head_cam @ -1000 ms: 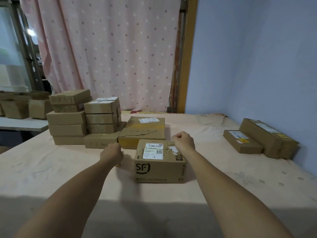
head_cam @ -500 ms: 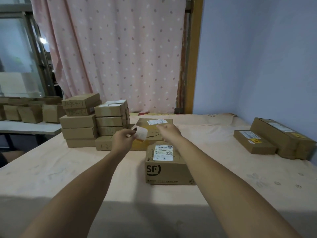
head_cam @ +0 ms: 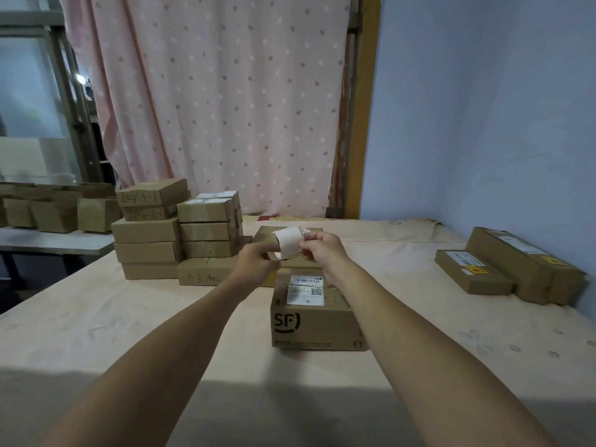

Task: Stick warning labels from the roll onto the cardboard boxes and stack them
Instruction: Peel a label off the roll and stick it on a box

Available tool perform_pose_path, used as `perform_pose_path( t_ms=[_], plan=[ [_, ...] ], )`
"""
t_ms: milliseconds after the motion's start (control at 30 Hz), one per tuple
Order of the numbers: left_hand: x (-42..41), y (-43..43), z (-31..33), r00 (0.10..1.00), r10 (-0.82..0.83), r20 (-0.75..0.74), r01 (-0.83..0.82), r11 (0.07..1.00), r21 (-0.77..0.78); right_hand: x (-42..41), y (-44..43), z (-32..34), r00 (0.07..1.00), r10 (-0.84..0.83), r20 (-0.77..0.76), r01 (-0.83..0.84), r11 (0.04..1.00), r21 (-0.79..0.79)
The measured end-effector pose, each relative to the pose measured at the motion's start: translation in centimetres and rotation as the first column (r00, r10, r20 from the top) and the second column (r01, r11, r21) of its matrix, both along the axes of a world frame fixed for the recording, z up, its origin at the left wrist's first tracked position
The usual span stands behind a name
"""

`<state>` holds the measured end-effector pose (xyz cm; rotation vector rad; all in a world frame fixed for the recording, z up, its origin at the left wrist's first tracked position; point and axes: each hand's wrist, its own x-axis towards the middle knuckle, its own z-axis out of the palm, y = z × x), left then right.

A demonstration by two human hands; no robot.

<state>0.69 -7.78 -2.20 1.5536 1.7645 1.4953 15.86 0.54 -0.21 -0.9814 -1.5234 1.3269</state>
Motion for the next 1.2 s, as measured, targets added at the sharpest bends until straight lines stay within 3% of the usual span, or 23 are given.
perform_pose_path(
  t_ms=[100, 267, 533, 700, 900, 1200],
  plan=[
    [0.6, 0.0, 0.3, 0.968, -0.148, 0.201, 0.152, 0.988, -0.006, 0.7, 0.2, -0.5, 1.0, 0.004, 0.023, -0.005, 0.999, 0.041],
    [1.3, 1.1, 0.2, 0.906, -0.067, 0.417, 0.05, 0.997, 0.05, 1.7, -0.2, -0.8, 0.997, 0.049, 0.057, -0.054, 0.995, 0.078],
    [1.2, 1.6, -0.1, 0.886, -0.049, 0.462, 0.02, 0.998, 0.068, 2.5, -0.4, -0.7, 0.997, 0.056, 0.053, -0.062, 0.991, 0.12],
    [1.2, 0.9, 0.1, 0.906, -0.159, 0.392, 0.159, 0.987, 0.033, 1.8, -0.1, 0.0, 0.999, -0.041, -0.006, 0.041, 0.999, -0.011],
    [1.3, 0.8, 0.0, 0.9, -0.176, 0.4, 0.181, 0.983, 0.025, 1.9, -0.4, 0.0, 0.992, -0.115, 0.046, 0.117, 0.992, -0.049],
    [-0.1, 2.3, -1.3, 0.812, -0.074, 0.578, 0.047, 0.997, 0.062, 2.2, -1.1, -0.8, 0.991, 0.081, 0.111, -0.093, 0.991, 0.101]
  ],
)
